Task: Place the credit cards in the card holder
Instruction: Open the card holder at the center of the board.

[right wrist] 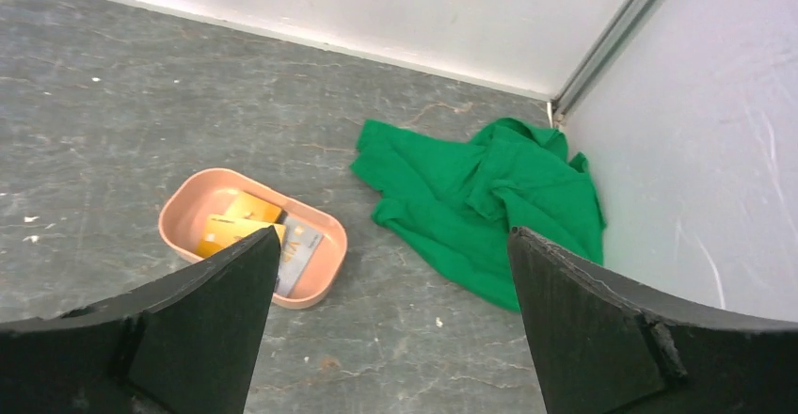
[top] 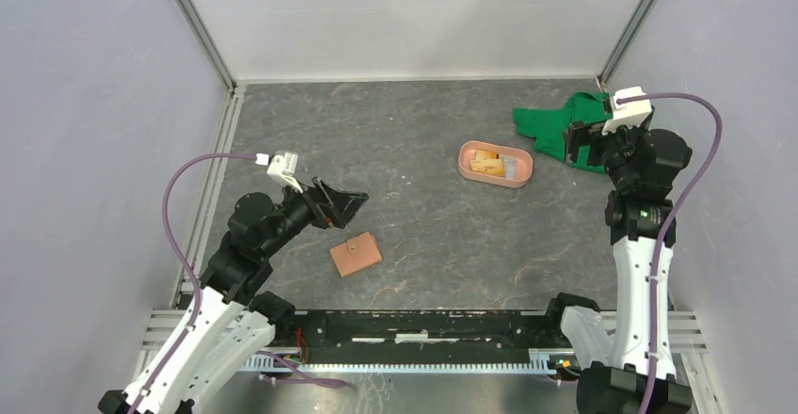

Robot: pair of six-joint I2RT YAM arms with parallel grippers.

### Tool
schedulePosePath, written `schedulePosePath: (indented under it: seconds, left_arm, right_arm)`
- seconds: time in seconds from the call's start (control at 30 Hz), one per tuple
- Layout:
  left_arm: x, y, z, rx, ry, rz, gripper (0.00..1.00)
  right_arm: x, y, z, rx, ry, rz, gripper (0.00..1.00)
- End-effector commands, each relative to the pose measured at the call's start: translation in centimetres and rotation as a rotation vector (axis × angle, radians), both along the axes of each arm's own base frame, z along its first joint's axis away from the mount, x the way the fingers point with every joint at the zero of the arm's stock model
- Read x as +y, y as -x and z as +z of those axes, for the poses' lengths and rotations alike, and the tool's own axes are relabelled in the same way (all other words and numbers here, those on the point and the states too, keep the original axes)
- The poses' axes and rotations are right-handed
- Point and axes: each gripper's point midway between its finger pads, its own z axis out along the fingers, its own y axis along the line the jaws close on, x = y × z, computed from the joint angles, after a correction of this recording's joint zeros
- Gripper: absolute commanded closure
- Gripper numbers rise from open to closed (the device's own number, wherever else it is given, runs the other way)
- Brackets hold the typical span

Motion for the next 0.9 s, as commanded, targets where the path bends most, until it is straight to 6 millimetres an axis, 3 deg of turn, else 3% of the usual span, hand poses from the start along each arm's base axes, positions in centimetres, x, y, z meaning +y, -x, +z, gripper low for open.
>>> schedulePosePath:
  seconds: [0.0, 0.1, 0.27, 0.53, 0.7, 0.87]
  left_arm:
    - [-0.2, 0.6, 2.4, -0.046, 0.012, -0.034, 0.0]
    - [-0.7, 0.7, 2.0, -0.031, 0.021, -0.06, 0.0]
    - [-2.2, 0.9, 0.1, 0.053, 0.037, -0.132, 0.0]
    - [-3.0, -0.1, -4.8, 0.24, -0.038, -0.094, 0.02]
    - [-5.9, 1.4, -8.3, 0.282, -0.258, 0.015, 0.01]
    - [-7.8, 2.2, -10.6, 0.313, -0.266, 0.091, 0.0]
  right_arm:
    - [1.6, 0.7, 1.2, -0.053, -0.061, 0.062, 0.02]
    - [2.7, 1.3, 0.8, -0.054, -0.048, 0.121, 0.02]
    - [9.0, 3.4, -2.6, -0.03, 0.018, 0.572, 0.02]
    - [13.3, 5.3, -6.9, 0.037, 0.014, 0.837, 0.02]
    - [14.0, 5.7, -9.2, 0.059, 0.041, 0.862, 0.02]
    - [13.8, 5.8, -11.9, 0.086, 0.038, 0.853, 0.02]
